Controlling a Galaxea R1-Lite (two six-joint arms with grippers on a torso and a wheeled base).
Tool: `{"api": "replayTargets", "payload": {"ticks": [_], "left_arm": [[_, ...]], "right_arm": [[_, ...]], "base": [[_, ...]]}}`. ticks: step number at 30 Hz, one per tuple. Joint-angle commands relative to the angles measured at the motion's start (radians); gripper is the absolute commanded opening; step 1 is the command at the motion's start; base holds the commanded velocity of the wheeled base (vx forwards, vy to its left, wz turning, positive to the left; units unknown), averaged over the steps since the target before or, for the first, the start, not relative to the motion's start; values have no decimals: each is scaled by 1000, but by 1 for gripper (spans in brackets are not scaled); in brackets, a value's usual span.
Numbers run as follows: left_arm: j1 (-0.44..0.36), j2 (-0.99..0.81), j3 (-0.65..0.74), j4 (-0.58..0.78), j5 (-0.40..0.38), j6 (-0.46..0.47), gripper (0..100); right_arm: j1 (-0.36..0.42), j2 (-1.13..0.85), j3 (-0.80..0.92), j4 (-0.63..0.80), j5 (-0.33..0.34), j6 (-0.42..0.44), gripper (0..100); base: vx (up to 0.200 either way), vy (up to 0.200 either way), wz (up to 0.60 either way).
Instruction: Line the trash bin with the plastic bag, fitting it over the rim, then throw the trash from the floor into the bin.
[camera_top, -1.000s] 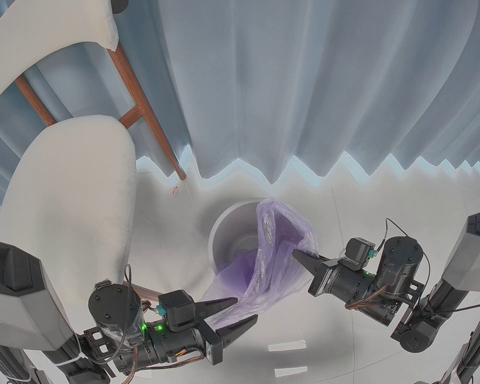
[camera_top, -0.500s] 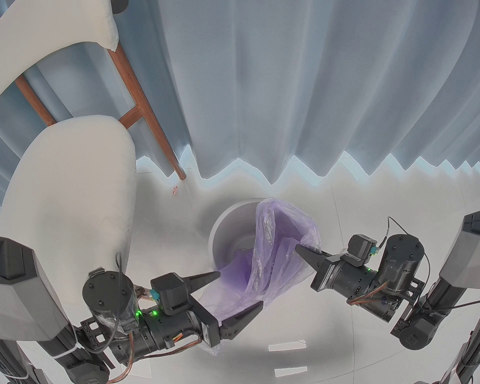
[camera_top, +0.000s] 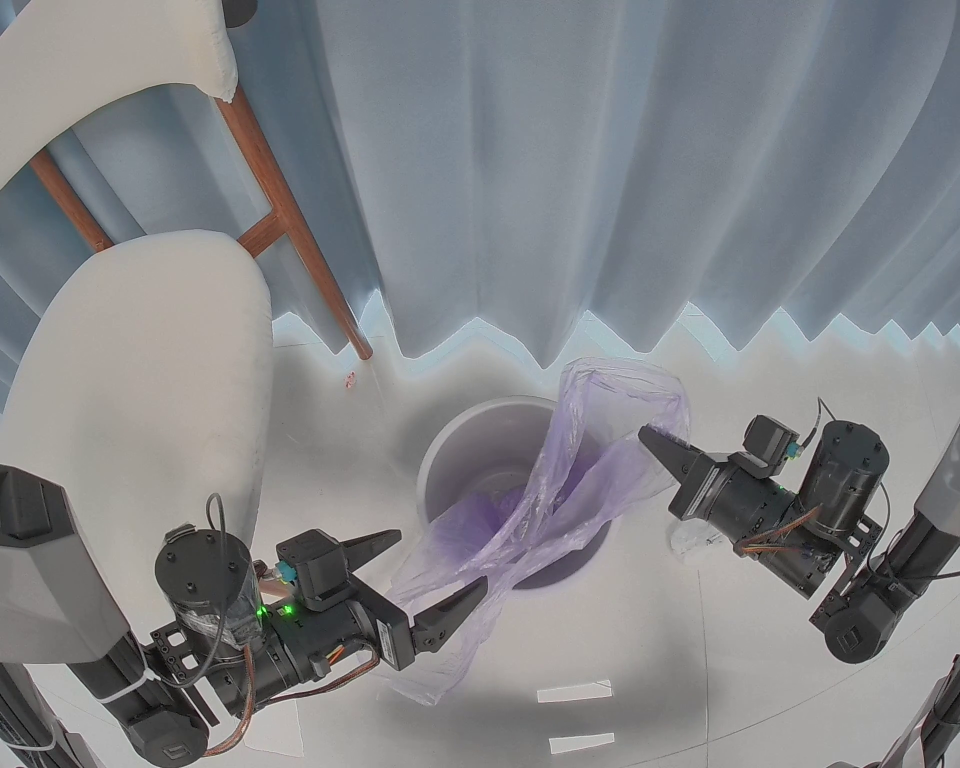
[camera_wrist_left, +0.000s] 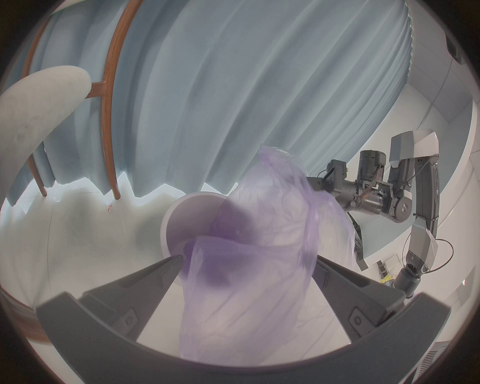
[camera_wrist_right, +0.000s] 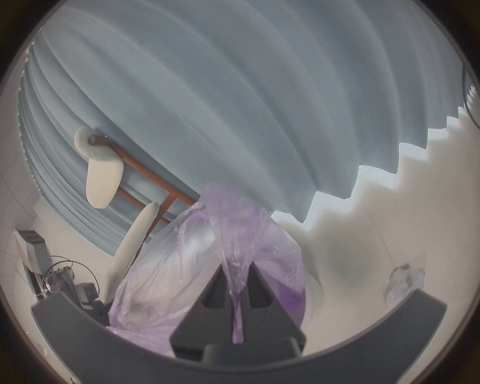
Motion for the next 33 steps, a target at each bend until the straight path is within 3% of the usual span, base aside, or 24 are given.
{"api": "replayTargets", "payload": {"ticks": [1, 15, 33], "left_arm": [[-7, 13, 12, -1, 0, 2, 100], [4, 74, 1, -2, 39, -1, 100], [6, 83, -17, -2, 42, -15, 100]], "right_arm": [[-41, -13, -10, 1, 18, 0, 0], [-34, -47, 30, 7, 60, 0, 0], [24, -11, 52, 1, 61, 2, 0]], "base": [[0, 0, 0], [0, 0, 0], [0, 0, 0]]}}
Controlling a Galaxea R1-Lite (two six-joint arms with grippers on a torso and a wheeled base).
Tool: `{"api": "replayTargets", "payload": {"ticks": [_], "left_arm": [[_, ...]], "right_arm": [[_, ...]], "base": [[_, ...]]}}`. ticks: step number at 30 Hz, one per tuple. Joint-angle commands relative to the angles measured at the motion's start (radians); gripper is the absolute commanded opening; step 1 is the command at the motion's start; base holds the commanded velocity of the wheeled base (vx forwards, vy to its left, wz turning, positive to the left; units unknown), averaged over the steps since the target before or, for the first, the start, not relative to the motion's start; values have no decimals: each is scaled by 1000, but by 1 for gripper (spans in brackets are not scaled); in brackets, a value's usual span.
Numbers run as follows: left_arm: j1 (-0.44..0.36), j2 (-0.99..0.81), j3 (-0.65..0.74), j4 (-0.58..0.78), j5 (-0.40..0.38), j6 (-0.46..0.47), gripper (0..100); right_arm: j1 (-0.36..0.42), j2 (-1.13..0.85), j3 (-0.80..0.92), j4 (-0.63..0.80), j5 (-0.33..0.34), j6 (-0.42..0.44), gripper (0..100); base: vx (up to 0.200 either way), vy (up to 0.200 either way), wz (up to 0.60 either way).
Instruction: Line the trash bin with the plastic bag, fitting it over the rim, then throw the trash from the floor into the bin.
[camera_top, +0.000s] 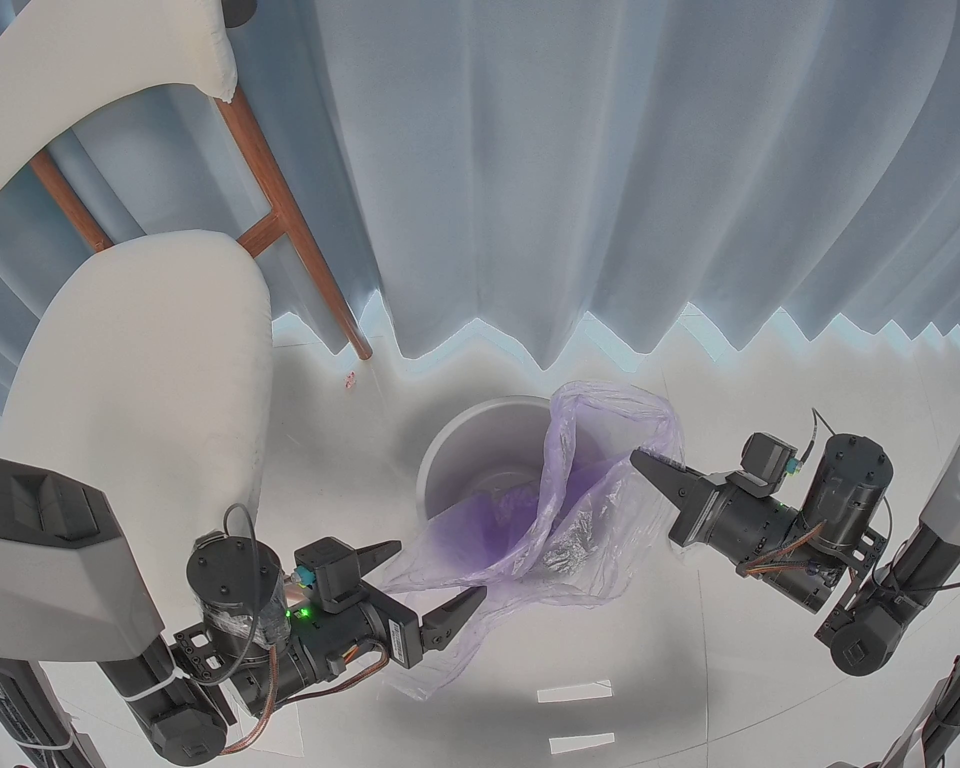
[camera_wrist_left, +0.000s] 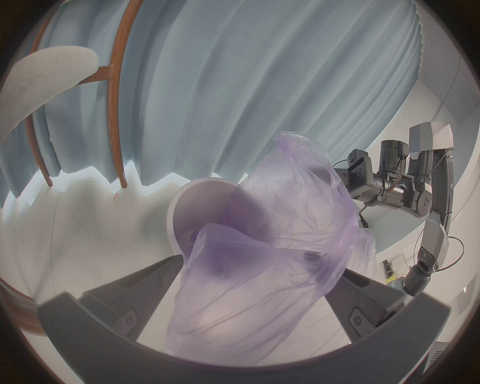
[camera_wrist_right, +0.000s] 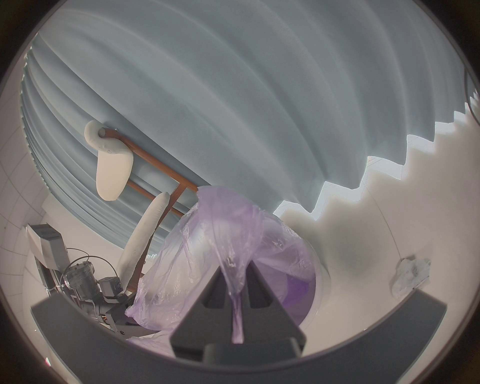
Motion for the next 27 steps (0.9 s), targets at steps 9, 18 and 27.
{"api": "replayTargets", "payload": {"ticks": [9, 18, 27], "left_arm": [[-5, 32, 6, 0, -1, 2, 0], [1, 18, -61, 0, 1, -17, 0], [16, 1, -67, 0, -3, -29, 0]], "right_arm": [[31, 35, 13, -8, -1, -1, 0], [45, 121, -68, -97, -21, 2, 0], [48, 107, -86, -97, -43, 19, 0]], "base": [[0, 0, 0], [0, 0, 0], [0, 0, 0]]}}
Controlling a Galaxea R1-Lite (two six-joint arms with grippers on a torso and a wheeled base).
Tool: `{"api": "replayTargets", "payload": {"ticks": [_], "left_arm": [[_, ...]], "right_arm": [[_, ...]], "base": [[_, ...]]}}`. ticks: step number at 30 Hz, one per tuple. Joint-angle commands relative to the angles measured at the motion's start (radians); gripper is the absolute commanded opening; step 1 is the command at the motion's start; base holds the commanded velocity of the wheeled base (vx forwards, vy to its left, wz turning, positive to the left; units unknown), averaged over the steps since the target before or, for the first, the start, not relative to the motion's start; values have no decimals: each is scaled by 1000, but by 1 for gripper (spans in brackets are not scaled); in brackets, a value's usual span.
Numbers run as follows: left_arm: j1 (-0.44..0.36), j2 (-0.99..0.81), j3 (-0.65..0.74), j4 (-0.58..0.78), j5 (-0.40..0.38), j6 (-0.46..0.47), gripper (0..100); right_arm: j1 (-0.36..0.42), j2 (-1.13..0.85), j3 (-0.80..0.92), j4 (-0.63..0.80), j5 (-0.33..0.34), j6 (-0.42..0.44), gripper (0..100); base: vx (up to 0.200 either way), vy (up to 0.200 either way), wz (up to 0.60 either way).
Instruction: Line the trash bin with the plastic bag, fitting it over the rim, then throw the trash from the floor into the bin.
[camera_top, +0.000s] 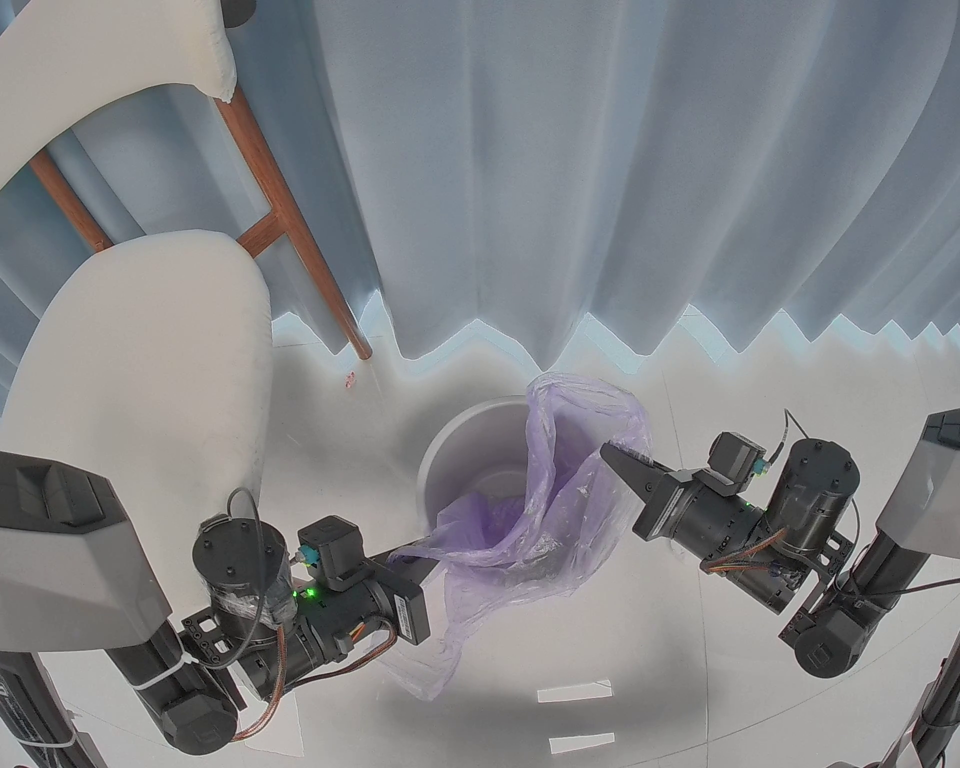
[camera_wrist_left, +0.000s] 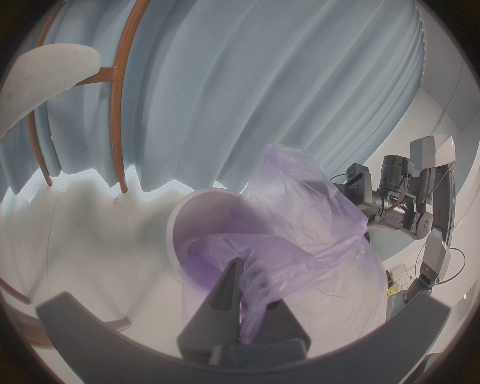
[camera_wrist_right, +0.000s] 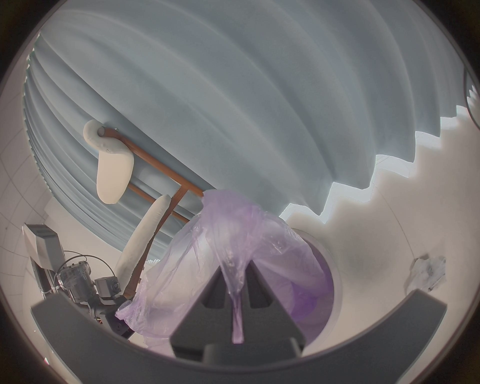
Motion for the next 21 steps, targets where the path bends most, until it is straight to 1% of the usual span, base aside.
{"api": "replayTargets", "payload": {"ticks": [1, 3, 5, 8, 9, 11, 13, 15, 21], "left_arm": [[-2, -16, -6, -1, -1, -1, 0], [-4, -16, -6, -1, -8, -3, 0], [-5, -15, -6, -1, -12, -12, 0], [-8, -16, -14, -1, -12, -35, 0], [-8, -19, -34, -1, -12, -58, 0], [-8, -22, -44, -1, -9, -72, 0], [-7, -35, -71, 1, -6, -121, 0], [-8, -38, -77, 1, -5, -141, 0], [2, -33, -87, 1, -6, -150, 0]], "right_arm": [[3, -2, -19, -18, 2, 6, 0], [3, 1, -42, -17, 3, 10, 0], [0, 17, -113, 3, 3, 12, 0], [-4, 11, -156, 75, 3, 13, 0], [-5, 4, -189, 134, 3, 18, 0], [-5, 4, -208, 155, 3, 26, 0], [-5, 9, -260, 198, 2, 45, 0], [-7, 11, -278, 223, 2, 45, 0], [-13, 3, -369, 370, 2, 47, 0]], "base": [[0, 0, 0], [0, 0, 0], [0, 0, 0], [0, 0, 0], [0, 0, 0], [0, 0, 0], [0, 0, 0], [0, 0, 0], [0, 0, 0]]}}
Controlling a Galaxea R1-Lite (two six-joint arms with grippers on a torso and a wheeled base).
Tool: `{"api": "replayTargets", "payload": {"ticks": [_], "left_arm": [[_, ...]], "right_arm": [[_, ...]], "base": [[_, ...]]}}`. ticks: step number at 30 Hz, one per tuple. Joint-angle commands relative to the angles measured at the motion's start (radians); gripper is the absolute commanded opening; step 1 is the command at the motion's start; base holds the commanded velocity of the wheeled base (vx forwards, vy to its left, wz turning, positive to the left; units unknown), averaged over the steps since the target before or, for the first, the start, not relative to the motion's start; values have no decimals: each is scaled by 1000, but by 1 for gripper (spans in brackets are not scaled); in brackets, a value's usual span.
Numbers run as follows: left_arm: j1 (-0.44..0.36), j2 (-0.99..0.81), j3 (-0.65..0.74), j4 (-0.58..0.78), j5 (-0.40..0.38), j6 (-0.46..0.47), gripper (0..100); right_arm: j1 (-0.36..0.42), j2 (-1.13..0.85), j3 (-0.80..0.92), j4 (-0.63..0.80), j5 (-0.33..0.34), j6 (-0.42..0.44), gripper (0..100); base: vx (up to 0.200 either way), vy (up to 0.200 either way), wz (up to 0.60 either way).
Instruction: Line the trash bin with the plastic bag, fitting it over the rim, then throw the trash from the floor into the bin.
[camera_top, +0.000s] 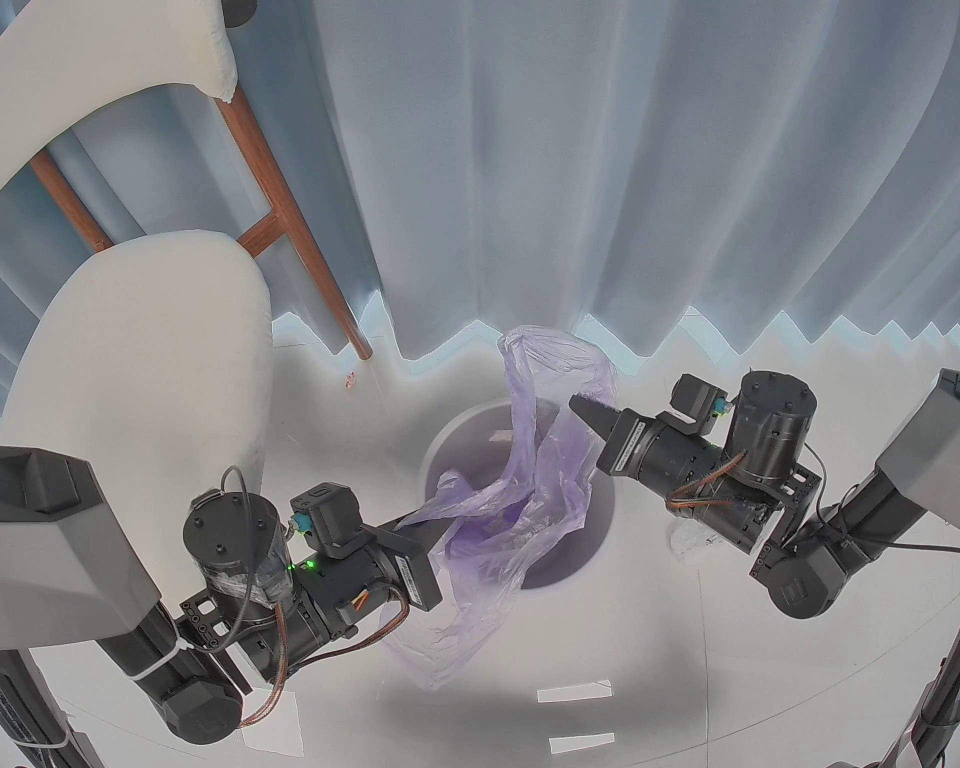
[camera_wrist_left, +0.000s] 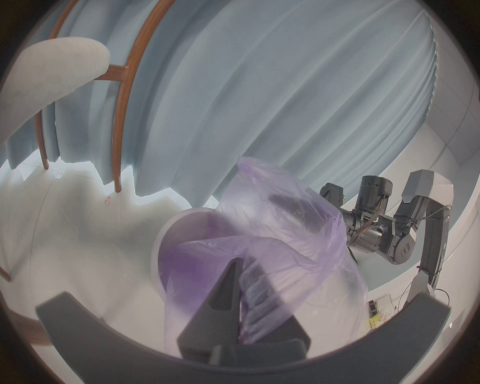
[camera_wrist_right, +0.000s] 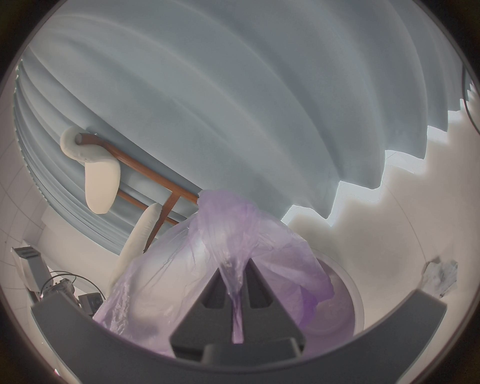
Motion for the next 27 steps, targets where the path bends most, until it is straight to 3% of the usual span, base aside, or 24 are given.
{"api": "replayTargets", "payload": {"ticks": [1, 8, 9, 13, 20, 23, 27], "left_arm": [[8, 0, -19, 0, 0, -6, 0], [13, 9, -25, 0, 1, -6, 0], [15, 11, -26, 0, 1, -7, 0], [28, 26, -30, 0, 0, -7, 0], [56, 37, -43, -1, -6, -7, 0], [56, 40, -43, -1, -6, -7, 0], [54, 37, -42, -1, -5, -6, 0]], "right_arm": [[-4, -2, -79, 56, 0, 3, 0], [-7, 21, -101, 73, 0, 2, 0], [-9, 25, -107, 82, 0, 2, 100], [-15, -39, -81, 91, -4, 14, 100], [-19, -309, 120, 101, 2, 17, 100], [-56, -423, 197, 110, 29, 17, 100], [-142, -578, 238, 268, 89, 14, 100]], "base": [[0, 0, 0], [0, 0, 0], [0, 0, 0], [0, 0, 0], [0, 0, 0], [0, 0, 0], [0, 0, 0]]}}
